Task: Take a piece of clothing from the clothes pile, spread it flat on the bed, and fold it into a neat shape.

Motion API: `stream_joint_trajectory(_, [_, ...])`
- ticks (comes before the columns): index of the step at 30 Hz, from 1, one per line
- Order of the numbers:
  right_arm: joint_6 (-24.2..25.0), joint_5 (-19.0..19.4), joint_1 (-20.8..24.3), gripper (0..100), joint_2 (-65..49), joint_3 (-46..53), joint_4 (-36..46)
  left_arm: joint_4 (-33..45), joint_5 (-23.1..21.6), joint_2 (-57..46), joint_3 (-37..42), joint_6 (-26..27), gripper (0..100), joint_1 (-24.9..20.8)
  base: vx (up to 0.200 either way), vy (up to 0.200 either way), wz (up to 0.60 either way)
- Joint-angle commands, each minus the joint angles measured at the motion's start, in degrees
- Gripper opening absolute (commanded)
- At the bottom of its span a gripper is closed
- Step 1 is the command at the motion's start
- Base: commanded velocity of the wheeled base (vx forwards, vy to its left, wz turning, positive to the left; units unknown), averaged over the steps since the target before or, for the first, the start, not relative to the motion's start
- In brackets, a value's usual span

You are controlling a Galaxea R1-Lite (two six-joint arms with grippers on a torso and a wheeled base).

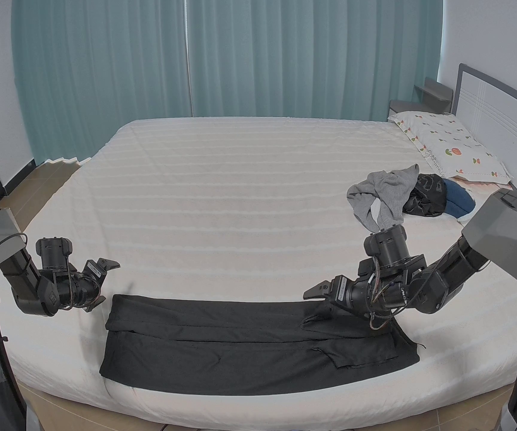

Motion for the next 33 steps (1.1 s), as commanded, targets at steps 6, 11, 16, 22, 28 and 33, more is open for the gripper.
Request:
stream_joint_trajectory(6, [-0.26, -2.69, 1.67, 100, 3.41, -5.33, 5.68, -0.02, 0.05, -0.04, 0.02, 0.04, 100, 0.03, 0.0, 0.0, 0.0])
stream_joint_trajectory(11, [-0.53, -2.95, 1.23, 100, 2.89, -5.42, 6.82, -0.02, 0.05, -0.04, 0.02, 0.13, 100, -0.05, 0.0, 0.0, 0.0])
stream_joint_trajectory(16, [-0.7, -2.95, 0.79, 100, 3.5, -5.5, 7.52, -0.02, 0.05, 0.05, 0.02, 0.13, 100, -0.05, 0.0, 0.0, 0.0])
stream_joint_trajectory(22, [-1.76, -3.13, 1.31, 100, 6.31, -7.61, 8.75, -0.02, 0.05, 0.05, 0.02, 0.13, 100, -0.05, 0.0, 0.0, 0.0])
stream_joint_trajectory(28, [-0.62, -2.6, 1.23, 100, 7.54, -11.57, 8.14, -0.02, 0.14, 0.05, 0.02, 0.13, 100, -0.05, 0.0, 0.0, 0.0])
stream_joint_trajectory(33, [2.72, -2.51, 0.7, 100, 7.63, -15.08, 7.78, -0.02, 0.14, 0.13, 0.02, 0.13, 100, -0.14, 0.0, 0.0, 0.0])
